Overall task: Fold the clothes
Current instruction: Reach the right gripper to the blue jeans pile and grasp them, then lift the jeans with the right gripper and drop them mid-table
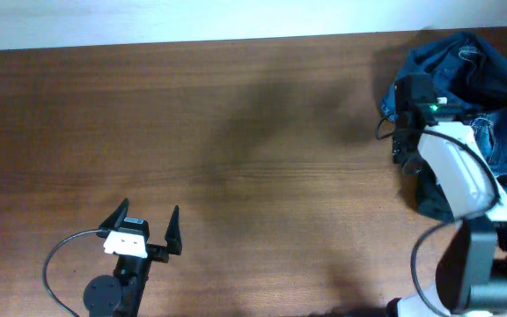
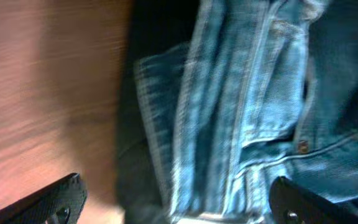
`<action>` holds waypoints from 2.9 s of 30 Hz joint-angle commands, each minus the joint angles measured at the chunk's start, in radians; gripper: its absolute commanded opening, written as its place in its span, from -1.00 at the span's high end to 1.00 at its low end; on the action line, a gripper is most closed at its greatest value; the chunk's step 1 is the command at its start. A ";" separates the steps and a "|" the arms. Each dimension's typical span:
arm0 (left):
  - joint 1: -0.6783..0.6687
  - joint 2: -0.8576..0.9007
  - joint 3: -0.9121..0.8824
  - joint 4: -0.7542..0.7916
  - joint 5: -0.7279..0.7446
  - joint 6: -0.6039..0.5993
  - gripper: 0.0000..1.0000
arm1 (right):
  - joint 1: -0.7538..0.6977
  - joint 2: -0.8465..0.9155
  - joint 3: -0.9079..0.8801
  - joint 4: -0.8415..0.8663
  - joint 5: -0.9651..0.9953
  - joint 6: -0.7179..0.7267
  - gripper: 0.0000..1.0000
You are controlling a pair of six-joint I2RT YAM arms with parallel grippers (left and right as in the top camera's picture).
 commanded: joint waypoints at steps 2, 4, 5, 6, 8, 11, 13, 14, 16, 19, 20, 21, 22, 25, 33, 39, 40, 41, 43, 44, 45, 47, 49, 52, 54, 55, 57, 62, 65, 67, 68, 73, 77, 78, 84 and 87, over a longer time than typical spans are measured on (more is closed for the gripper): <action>0.003 -0.006 -0.006 0.000 -0.007 0.011 -0.98 | -0.005 0.085 0.022 0.054 0.248 0.087 -0.97; 0.003 -0.006 -0.006 0.000 -0.007 0.011 -0.98 | -0.005 0.119 0.022 0.072 0.276 0.087 -0.97; 0.003 -0.006 -0.006 0.000 -0.007 0.011 -0.98 | -0.005 0.142 0.022 0.086 0.295 0.087 -0.97; 0.003 -0.006 -0.006 0.000 -0.007 0.011 -0.98 | -0.005 0.159 0.022 0.098 0.294 0.088 -0.97; 0.003 -0.006 -0.006 0.000 -0.007 0.011 -0.98 | -0.006 0.168 0.022 0.113 0.299 0.088 -0.97; 0.003 -0.006 -0.006 0.000 -0.007 0.011 -0.98 | -0.016 0.168 0.022 0.122 0.302 0.088 -0.97; 0.003 -0.006 -0.006 0.000 -0.007 0.011 -0.98 | -0.031 0.168 0.022 0.122 0.302 0.092 -0.99; 0.003 -0.006 -0.006 0.000 -0.007 0.011 -0.98 | -0.041 0.168 0.022 0.121 0.300 0.097 -0.94; 0.003 -0.006 -0.006 0.000 -0.007 0.011 -0.98 | -0.073 0.168 0.022 0.118 0.257 0.099 -0.87; 0.003 -0.006 -0.006 0.000 -0.007 0.011 -0.98 | -0.105 0.168 0.022 0.118 0.208 0.099 -0.86; 0.003 -0.006 -0.006 0.000 -0.007 0.011 -0.98 | -0.114 0.168 0.022 0.118 0.204 0.100 -0.86; 0.003 -0.006 -0.006 0.000 -0.007 0.011 -0.98 | -0.119 0.168 0.022 0.118 0.204 0.100 -0.85; 0.003 -0.006 -0.006 0.000 -0.007 0.011 -0.98 | -0.121 0.168 0.022 0.118 0.204 0.100 -0.80; 0.003 -0.006 -0.006 0.000 -0.007 0.011 -0.98 | -0.120 0.168 0.022 0.118 0.204 0.100 -0.47; 0.003 -0.006 -0.006 0.000 -0.007 0.011 -0.98 | -0.095 0.154 0.073 0.074 0.215 0.100 0.45; 0.003 -0.006 -0.006 0.000 -0.007 0.011 -0.98 | -0.027 0.149 0.242 -0.076 0.215 0.099 0.92; 0.003 -0.006 -0.006 0.000 -0.007 0.011 -0.98 | -0.013 0.149 0.277 -0.103 0.215 0.099 0.92; 0.003 -0.006 -0.006 0.000 -0.007 0.011 -0.98 | 0.000 0.149 0.318 -0.132 0.215 0.100 0.92; 0.003 -0.006 -0.006 0.000 -0.007 0.011 -0.98 | 0.024 0.149 0.381 -0.171 0.214 0.100 0.92; 0.003 -0.006 -0.006 0.000 -0.007 0.011 -0.98 | 0.042 0.149 0.426 -0.199 0.210 0.100 0.92; 0.003 -0.006 -0.006 0.000 -0.007 0.011 -0.98 | 0.058 0.149 0.462 -0.224 0.206 0.100 0.92; 0.003 -0.006 -0.006 0.000 -0.007 0.011 -0.98 | 0.100 0.149 0.544 -0.269 0.203 0.099 0.92; 0.003 -0.006 -0.006 0.000 -0.007 0.011 -0.98 | 0.152 0.149 0.623 -0.298 0.198 0.099 0.93; 0.003 -0.006 -0.006 0.000 -0.007 0.011 -0.98 | 0.249 0.149 0.732 -0.309 0.124 0.099 0.93; 0.003 -0.006 -0.006 0.000 -0.007 0.011 -0.98 | 0.301 0.149 0.772 -0.295 0.055 0.099 0.93; 0.003 -0.006 -0.006 0.000 -0.007 0.011 -0.98 | 0.331 0.149 0.787 -0.277 0.017 0.100 0.92; 0.003 -0.006 -0.006 0.000 -0.007 0.011 -0.98 | 0.393 0.149 0.805 -0.218 -0.066 0.100 0.92; 0.003 -0.006 -0.006 0.000 -0.007 0.011 -0.98 | 0.522 0.151 0.805 -0.068 -0.197 0.223 0.92; 0.003 -0.006 -0.006 0.000 -0.007 0.011 -0.98 | 0.579 0.156 0.805 0.018 -0.320 0.299 0.92; 0.003 -0.006 -0.006 0.000 -0.007 0.011 -0.98 | 0.619 0.164 0.805 0.075 -0.366 0.323 0.92; 0.003 -0.006 -0.006 0.000 -0.007 0.011 -0.98 | 0.642 0.169 0.805 0.102 -0.364 0.335 0.92; 0.003 -0.006 -0.006 0.000 -0.007 0.011 -0.98 | 0.726 0.220 0.805 0.193 -0.365 0.385 0.66; 0.003 -0.006 -0.006 0.000 -0.007 0.011 -0.98 | 0.763 0.264 0.805 0.228 -0.369 0.386 0.01; 0.003 -0.006 -0.006 0.000 -0.007 0.011 -0.98 | 0.764 0.267 0.805 0.231 -0.372 0.387 -0.04; 0.003 -0.006 -0.006 0.000 -0.007 0.011 -0.98 | 0.765 0.277 0.805 0.253 -0.470 0.370 -0.72; 0.003 -0.006 -0.006 0.000 -0.007 0.011 -0.98 | 0.763 0.274 0.816 0.265 -0.463 0.281 -0.74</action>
